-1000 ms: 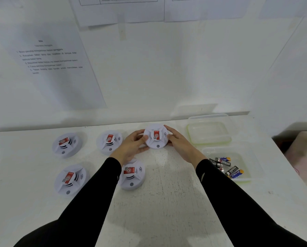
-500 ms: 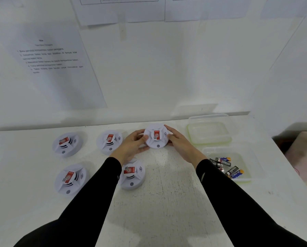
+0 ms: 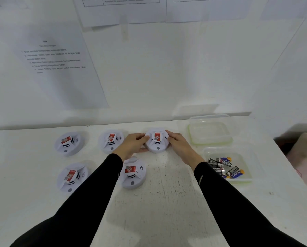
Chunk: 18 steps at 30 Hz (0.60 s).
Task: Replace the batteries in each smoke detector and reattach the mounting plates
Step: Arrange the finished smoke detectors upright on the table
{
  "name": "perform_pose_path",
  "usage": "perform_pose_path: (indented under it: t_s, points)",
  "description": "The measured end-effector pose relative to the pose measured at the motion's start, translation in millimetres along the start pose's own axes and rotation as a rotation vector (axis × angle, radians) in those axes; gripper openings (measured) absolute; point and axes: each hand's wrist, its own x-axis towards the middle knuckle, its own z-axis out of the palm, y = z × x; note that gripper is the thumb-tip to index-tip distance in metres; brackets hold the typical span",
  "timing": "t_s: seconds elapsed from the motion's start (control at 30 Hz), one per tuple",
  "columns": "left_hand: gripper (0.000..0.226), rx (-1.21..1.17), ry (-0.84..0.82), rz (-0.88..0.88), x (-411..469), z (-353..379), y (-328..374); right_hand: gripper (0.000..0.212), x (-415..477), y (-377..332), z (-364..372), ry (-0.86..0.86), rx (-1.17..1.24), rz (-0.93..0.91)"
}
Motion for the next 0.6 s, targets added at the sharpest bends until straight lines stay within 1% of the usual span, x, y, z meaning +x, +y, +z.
perform_pose_path:
  t_s: [0.1, 0.3, 0.37, 0.4, 0.47, 0.53, 0.6]
  points:
    - [0.032, 0.115, 0.01, 0.001, -1.1, -4.7, 0.7, 0.044, 1.5, 0.0, 2.1, -0.001, -0.006, 0.01]
    - [0.029, 0.172, 0.008, 0.027, -3.5, -5.4, 0.8, 0.031, 7.4, 4.2, 4.9, 0.013, -0.029, 0.039]
    - [0.028, 0.186, 0.018, 0.035, -4.3, -4.2, 0.9, 0.034, 13.9, 14.3, 3.5, 0.007, -0.066, 0.057]
    - [0.028, 0.195, 0.025, 0.033, -5.0, -3.8, 0.7, 0.039, 25.9, 31.3, 0.3, 0.019, -0.085, 0.06]
    - [0.028, 0.215, 0.043, 0.033, -5.0, -3.2, 0.2, 0.05, 31.8, 40.6, -0.2, 0.034, -0.063, 0.099]
    - [0.031, 0.233, 0.056, 0.035, -7.7, -1.1, 1.2, 0.048, 27.4, 35.7, 3.3, 0.071, -0.025, 0.121]
    - [0.031, 0.248, 0.065, 0.047, -11.3, 1.2, 1.9, 0.044, 1.4, 0.6, 10.5, 0.096, -0.029, 0.135]
